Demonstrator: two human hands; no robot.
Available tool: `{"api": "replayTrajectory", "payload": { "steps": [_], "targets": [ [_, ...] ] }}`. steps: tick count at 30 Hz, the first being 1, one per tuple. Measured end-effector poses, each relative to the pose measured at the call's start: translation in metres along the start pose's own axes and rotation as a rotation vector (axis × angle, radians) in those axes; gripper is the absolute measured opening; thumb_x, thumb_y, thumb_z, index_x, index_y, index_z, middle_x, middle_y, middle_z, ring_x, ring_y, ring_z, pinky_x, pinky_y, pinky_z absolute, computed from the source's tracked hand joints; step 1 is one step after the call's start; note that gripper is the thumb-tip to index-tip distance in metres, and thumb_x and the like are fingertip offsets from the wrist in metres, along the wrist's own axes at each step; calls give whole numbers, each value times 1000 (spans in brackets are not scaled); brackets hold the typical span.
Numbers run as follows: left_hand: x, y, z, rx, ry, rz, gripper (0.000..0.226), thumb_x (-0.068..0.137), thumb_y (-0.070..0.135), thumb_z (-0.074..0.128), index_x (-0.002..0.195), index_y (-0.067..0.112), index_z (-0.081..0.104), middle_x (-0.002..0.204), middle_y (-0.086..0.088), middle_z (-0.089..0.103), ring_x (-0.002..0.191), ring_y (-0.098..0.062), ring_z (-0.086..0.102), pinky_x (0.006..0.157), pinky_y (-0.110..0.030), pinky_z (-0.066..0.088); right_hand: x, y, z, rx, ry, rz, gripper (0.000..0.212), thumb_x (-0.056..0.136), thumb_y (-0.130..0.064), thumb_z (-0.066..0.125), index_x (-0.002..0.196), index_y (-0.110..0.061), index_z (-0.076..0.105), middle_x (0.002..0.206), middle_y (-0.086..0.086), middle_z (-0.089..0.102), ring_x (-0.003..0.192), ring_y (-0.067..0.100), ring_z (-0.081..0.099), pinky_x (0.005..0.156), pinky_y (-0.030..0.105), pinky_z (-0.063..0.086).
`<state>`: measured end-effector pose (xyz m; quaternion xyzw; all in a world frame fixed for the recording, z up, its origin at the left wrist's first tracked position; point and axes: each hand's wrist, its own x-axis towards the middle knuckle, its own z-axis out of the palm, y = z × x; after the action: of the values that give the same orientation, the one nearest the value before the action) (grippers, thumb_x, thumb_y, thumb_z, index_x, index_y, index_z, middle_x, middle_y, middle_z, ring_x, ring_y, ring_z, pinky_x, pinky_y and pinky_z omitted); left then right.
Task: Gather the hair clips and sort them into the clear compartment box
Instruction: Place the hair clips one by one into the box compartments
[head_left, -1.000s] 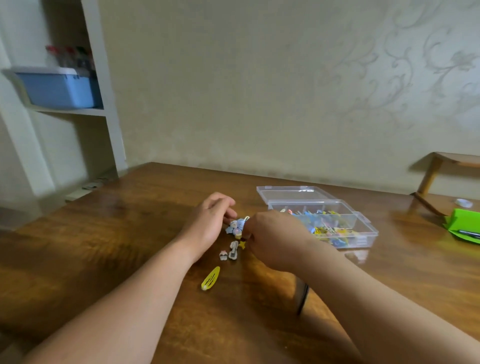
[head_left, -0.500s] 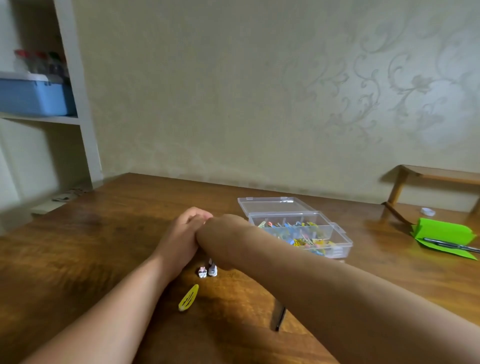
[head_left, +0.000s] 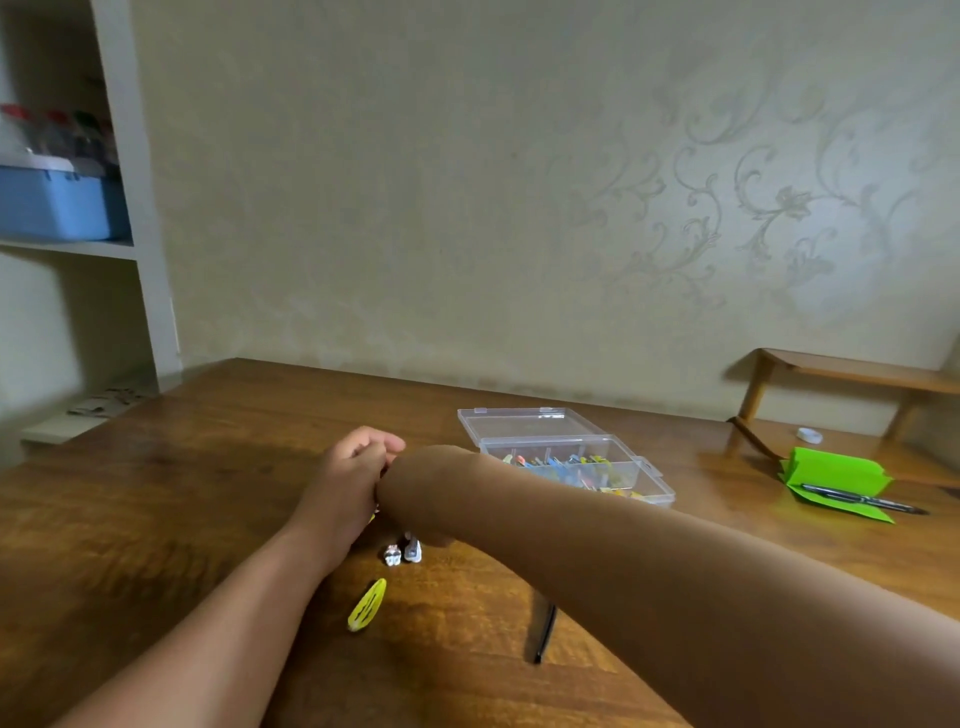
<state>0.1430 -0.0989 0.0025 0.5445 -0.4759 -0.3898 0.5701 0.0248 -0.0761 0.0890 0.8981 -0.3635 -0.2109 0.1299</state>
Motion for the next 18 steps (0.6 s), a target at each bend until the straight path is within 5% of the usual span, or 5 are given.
{"api": "replayTrajectory", "payload": {
  "steps": [5,8,13,18],
  "targets": [
    [0,2,-1,-29,7,-20,30,107,3,41,112,3,71,102,-22,70,86,-26,62,69,-35,48,3,1,-2,-88,35,-22,42,107,-15,59,149,-11,54,138,3,58,113,17,54,97,22,41],
    [-1,5,0,-63,23,-35,30,105,-1,42,112,-1,71,103,-26,70,86,-28,62,68,-35,48,5,-1,-4,-203,56,-81,40,110,-23,54,150,-15,52,128,-1,54,104,10,45,83,16,34],
    [-1,5,-3,-56,70,-52,29,101,3,46,108,5,74,104,-26,73,92,-35,66,73,-42,51,23,1,-3,-284,4,-125,43,108,-25,58,149,-13,54,142,2,57,133,18,54,92,25,40],
    [3,2,0,-40,45,-47,29,101,-1,45,110,3,73,106,-26,72,89,-30,64,72,-38,50,16,1,-4,-186,-60,-77,31,108,-19,58,138,-13,64,88,-8,52,85,11,53,73,20,42]
  ]
}}
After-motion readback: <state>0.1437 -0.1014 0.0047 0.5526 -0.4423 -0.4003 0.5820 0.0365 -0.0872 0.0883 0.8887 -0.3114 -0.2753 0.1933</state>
